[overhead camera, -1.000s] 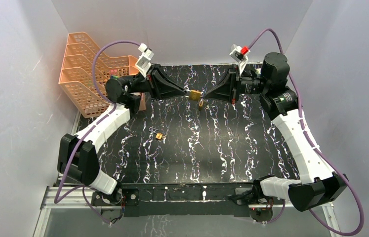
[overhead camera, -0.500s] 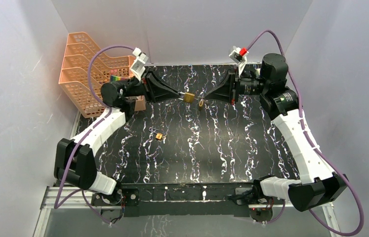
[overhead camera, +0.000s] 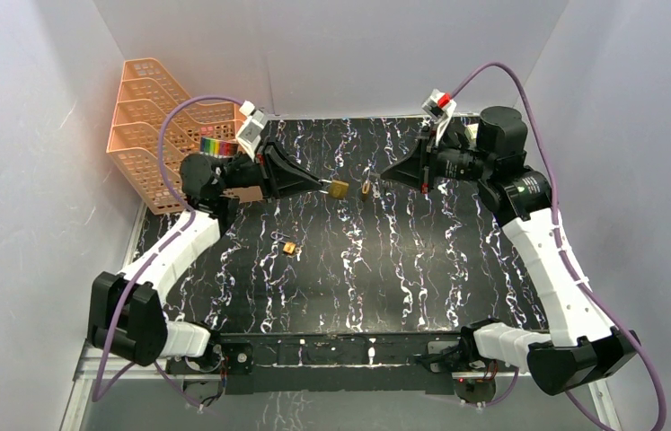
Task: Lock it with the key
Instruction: Place the key at the center of the board.
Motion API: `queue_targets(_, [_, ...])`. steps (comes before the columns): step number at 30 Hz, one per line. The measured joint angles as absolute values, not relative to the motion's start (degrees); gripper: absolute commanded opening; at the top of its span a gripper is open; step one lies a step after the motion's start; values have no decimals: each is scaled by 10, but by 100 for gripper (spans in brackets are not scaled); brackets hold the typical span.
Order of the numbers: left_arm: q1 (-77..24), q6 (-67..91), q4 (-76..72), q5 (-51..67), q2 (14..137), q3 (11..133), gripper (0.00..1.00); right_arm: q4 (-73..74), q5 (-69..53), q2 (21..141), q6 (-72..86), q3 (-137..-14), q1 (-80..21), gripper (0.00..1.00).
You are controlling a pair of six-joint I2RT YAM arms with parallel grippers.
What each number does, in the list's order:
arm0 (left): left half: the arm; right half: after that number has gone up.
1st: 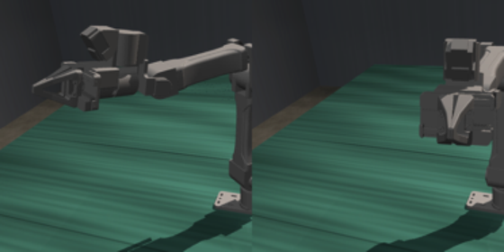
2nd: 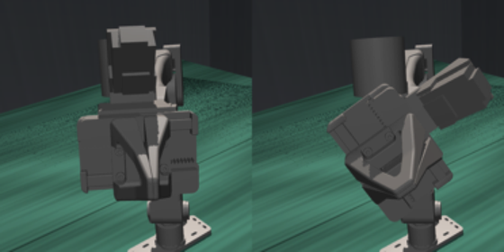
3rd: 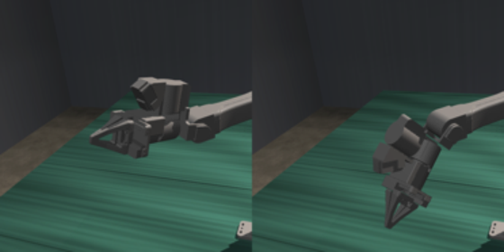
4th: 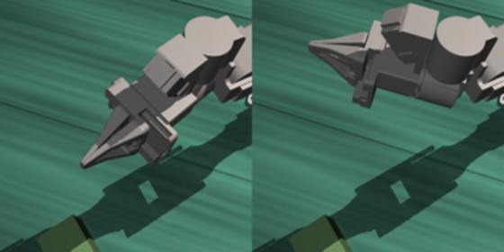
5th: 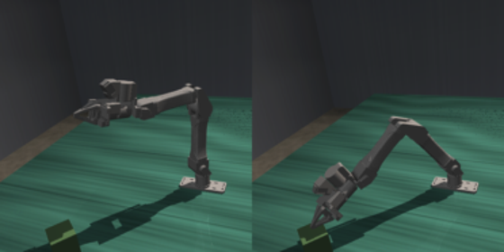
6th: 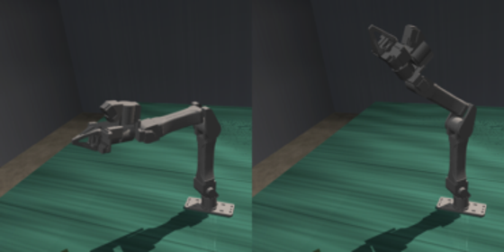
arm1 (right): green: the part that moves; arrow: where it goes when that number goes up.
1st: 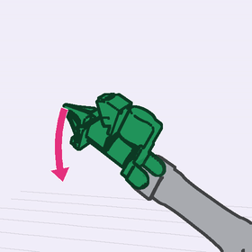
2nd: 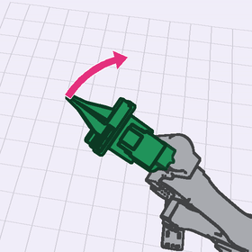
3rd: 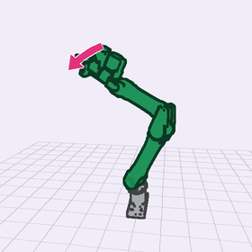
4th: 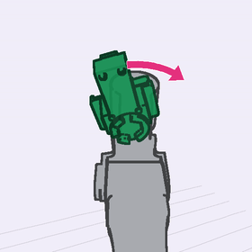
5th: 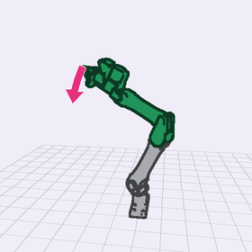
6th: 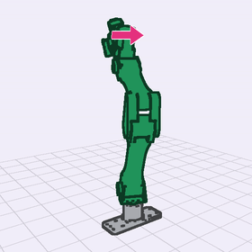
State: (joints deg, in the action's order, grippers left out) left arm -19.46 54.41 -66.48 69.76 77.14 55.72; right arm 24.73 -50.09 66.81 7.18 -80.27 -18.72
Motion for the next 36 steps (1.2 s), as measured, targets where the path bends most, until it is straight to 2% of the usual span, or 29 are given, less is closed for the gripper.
queue_targets(9, [-201, 381, -410, 616, 745, 561, 0, 285, -373, 658, 65, -772, -187, 0])
queue_targets(16, [-289, 242, -212, 426, 745, 579, 0, 286, -314, 642, 79, -711, -187, 0])
queue_targets(27, [-400, 161, -102, 98, 788, 586, 0, 270, -271, 643, 106, -656, -187, 0])
queue_targets(36, [-474, 149, -15, -48, 916, 688, 0, 235, -208, 658, 159, -580, -188, 0])
